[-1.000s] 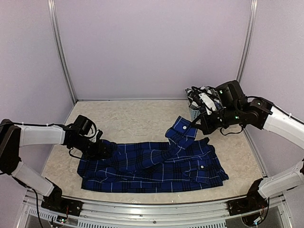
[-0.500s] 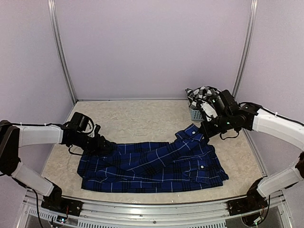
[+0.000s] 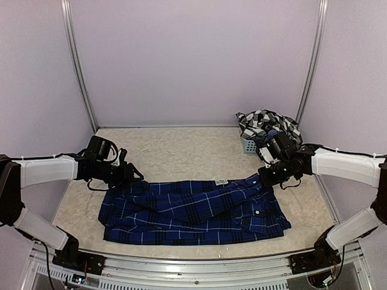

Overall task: Fold and stack the long sleeve shirts
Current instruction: Smooth out the rectangle-folded shirt at the center of the board.

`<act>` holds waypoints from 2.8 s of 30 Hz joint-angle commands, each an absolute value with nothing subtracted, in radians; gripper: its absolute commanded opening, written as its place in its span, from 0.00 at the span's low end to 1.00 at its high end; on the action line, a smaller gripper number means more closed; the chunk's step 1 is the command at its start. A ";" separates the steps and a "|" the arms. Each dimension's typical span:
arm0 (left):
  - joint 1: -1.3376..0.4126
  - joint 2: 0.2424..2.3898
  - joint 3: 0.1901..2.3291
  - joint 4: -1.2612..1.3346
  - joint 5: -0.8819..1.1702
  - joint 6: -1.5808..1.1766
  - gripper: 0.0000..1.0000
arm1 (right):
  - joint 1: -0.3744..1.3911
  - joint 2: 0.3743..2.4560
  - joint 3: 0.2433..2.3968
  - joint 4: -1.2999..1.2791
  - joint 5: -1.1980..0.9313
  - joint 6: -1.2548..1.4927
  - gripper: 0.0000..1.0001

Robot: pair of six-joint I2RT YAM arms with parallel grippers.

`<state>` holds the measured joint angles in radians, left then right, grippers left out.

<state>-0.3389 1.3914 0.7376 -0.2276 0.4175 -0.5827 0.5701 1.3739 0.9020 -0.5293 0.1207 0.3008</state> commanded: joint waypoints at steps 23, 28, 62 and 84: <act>-0.580 1.458 0.909 -0.262 0.237 -0.467 0.59 | 0.555 1.482 0.871 -0.576 0.185 0.344 0.27; -0.711 1.506 0.941 -0.212 0.246 -0.466 0.59 | 0.556 1.452 0.888 -0.557 0.168 0.348 0.35; -0.896 1.755 0.927 -0.178 0.105 -0.506 0.53 | 0.496 1.703 0.991 -0.422 0.058 0.295 0.26; -0.857 1.669 0.925 -0.175 0.127 -0.518 0.55 | 0.465 1.669 0.915 -0.373 -0.036 0.325 0.00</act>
<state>-0.8829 1.7226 0.9401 -0.1795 0.1020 -0.5152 0.4709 1.6958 0.9314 -0.3779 -0.0116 0.3275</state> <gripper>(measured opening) 0.537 0.006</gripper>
